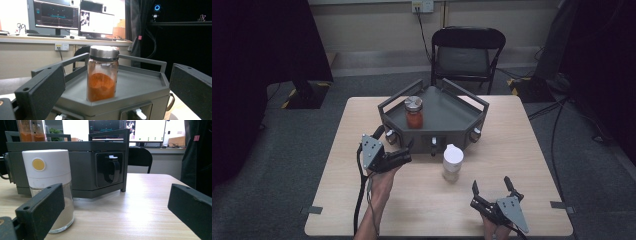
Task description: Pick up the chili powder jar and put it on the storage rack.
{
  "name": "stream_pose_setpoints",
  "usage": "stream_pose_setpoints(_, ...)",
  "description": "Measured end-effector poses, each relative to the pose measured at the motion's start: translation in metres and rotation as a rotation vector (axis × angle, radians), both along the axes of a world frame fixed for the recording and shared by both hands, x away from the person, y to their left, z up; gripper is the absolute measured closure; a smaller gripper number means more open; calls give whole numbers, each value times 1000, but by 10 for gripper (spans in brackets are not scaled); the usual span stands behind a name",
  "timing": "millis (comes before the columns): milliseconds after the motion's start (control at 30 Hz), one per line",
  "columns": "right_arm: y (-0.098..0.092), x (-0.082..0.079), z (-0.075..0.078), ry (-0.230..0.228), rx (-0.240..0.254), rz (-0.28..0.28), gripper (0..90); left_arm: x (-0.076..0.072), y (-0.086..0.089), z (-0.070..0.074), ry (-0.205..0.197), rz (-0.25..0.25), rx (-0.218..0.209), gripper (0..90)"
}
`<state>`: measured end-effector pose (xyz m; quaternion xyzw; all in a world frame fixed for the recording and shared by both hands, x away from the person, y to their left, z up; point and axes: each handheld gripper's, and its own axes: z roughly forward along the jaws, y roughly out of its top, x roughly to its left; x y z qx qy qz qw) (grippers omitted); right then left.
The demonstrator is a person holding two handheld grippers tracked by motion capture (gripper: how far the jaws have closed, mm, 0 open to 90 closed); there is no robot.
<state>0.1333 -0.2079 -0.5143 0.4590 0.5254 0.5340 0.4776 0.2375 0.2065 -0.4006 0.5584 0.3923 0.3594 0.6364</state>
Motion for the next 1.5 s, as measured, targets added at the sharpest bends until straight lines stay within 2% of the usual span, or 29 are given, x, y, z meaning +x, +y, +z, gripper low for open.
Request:
stream_pose_setpoints(100,0,0,0,0,0,0,0,-4,3,-6,0,1,-13,0)
stream_pose_setpoints(267,0,0,0,0,0,0,0,-10,7,-12,5,10,4,0)
stream_pose_setpoints(400,0,0,0,0,0,0,0,-16,8,-18,1,11,-8,0)
stream_pose_setpoints(533,0,0,0,0,0,0,0,-21,11,-25,15,-2,-25,0)
stream_pose_setpoints(867,0,0,0,0,0,1,0,-38,16,-43,14,24,-28,0)
stream_pose_setpoints(1000,0,0,0,0,0,0,0,-45,17,-50,3,36,-11,0)
stream_pose_setpoints(1100,0,0,0,0,0,-1,0,-51,16,-55,-10,42,17,0)
stream_pose_setpoints(1167,0,0,0,0,0,-1,0,-54,16,-58,-12,35,16,0)
stream_pose_setpoints(1367,0,0,0,0,0,-1,0,-62,13,-71,-32,64,28,0)
stream_pose_setpoints(1500,0,0,0,0,0,-2,0,-64,12,-79,-6,66,40,0)
